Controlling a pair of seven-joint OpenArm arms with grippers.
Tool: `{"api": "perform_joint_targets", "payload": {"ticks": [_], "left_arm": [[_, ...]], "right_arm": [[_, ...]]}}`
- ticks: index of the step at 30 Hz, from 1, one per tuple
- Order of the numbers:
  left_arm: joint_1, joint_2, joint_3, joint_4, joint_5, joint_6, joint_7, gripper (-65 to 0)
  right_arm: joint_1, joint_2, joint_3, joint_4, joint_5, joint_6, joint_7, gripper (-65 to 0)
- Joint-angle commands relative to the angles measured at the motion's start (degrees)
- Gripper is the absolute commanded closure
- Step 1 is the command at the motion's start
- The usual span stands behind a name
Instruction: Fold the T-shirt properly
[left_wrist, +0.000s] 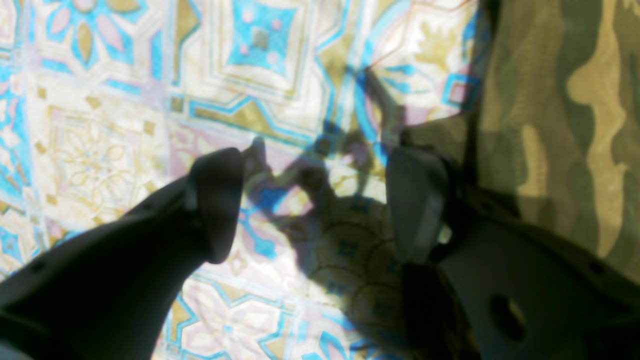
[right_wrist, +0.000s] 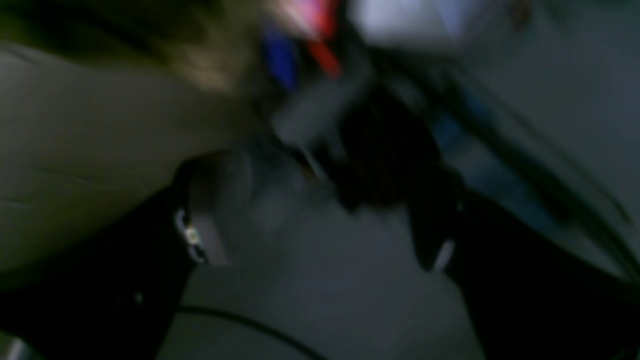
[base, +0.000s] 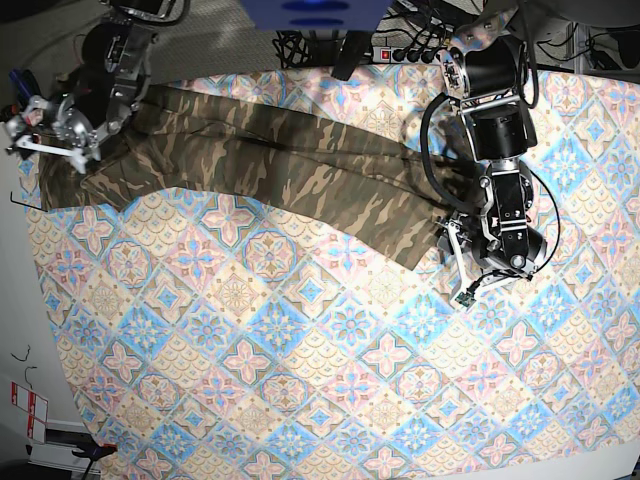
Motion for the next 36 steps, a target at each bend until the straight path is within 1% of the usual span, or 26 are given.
{"api": "perform_joint_targets", "payload": {"ticks": [1, 3, 5, 7, 10, 12, 14, 18, 19, 21, 23, 25, 27, 28, 30, 32, 36], "left_arm": [[-1.49, -0.02, -0.04, 1.17, -0.56, 0.29, -0.4, -44.0], [-1.84, 0.16, -0.22, 2.49, -0.91, 0.29, 1.01, -43.9], [-1.67, 2.18, -0.22, 6.36, -1.0, 0.29, 2.68, -43.9], [-1.23, 3.59, -0.04, 11.72, -1.26, 0.29, 3.47, -43.9], [0.36, 5.26, 0.05, 19.9, -0.82, 0.29, 6.37, -44.4], [1.24, 5.35, 0.13, 25.17, -1.26, 0.29, 9.36, -44.4], [2.73, 5.26, 0.49, 29.3, -1.26, 0.29, 11.38, -44.5], [6.86, 3.5, 5.85, 31.94, -1.61, 0.29, 16.22, -44.5], [8.27, 2.89, 6.29, 31.94, -3.2, 0.29, 16.75, -44.5], [11.26, 1.83, 6.2, 32.2, -9.35, 0.29, 16.83, -44.6], [13.19, -1.07, 6.02, 32.99, -19.11, 0.29, 17.8, -46.4], [13.63, -4.06, 5.23, 32.91, -29.75, 0.29, 21.41, -50.9], [13.81, -6.26, 1.1, 32.73, -39.24, 0.29, 24.57, -54.6], [13.89, -6.96, -0.92, 32.73, -43.02, 0.29, 25.1, -55.5], [13.89, -8.72, -3.82, 32.73, -48.03, 0.29, 25.27, -55.3], [13.89, -10.65, -4.97, 32.73, -51.2, 0.29, 25.36, -55.3], [13.89, -11.18, -5.14, 30.8, -55.86, 0.29, 26.64, -55.3]], "right_arm": [[1.11, 0.31, 0.82, 1.34, -3.03, -0.32, -0.63, -48.2], [4.97, 0.31, 2.49, 1.34, -7.25, -0.32, -0.63, -48.2], [7.88, 0.31, 3.37, 1.34, -10.06, -0.32, -0.63, -48.2], [9.81, 0.31, 3.37, 1.34, -10.5, -0.32, -0.63, -48.2], [11.04, 0.31, 1.87, 1.34, -10.5, -0.32, -0.63, -48.5], [11.04, -0.13, -0.06, 1.34, -10.5, -0.32, -0.63, -48.6], [11.13, -0.75, -0.5, 1.34, -10.5, -0.32, -0.63, -48.6], [11.13, -0.92, -0.5, 1.25, -10.41, -0.32, -0.63, -48.6], [11.13, -0.92, -0.42, 1.16, -10.41, -0.32, -0.58, -48.6], [10.95, -0.92, -0.42, 0.9, -10.32, -0.32, 0.12, -48.6], [10.69, -0.92, -0.68, 0.9, -10.32, -0.32, 0.56, -48.6], [10.69, -1.63, -0.68, 0.81, -10.32, -0.32, 1.53, -48.6], [10.78, -2.5, -0.42, 0.81, -10.32, -0.32, 3.29, -48.6], [10.69, -2.77, -0.42, 0.81, -10.32, -0.32, 4.16, -48.6], [10.51, -4.0, -0.42, 0.81, -10.32, -0.32, 5.31, -48.6], [9.72, -5.05, -0.42, 0.72, -10.32, -0.32, 5.92, -48.6], [9.37, -5.32, -0.68, 0.72, -10.32, -0.32, 5.92, -48.6]]}}
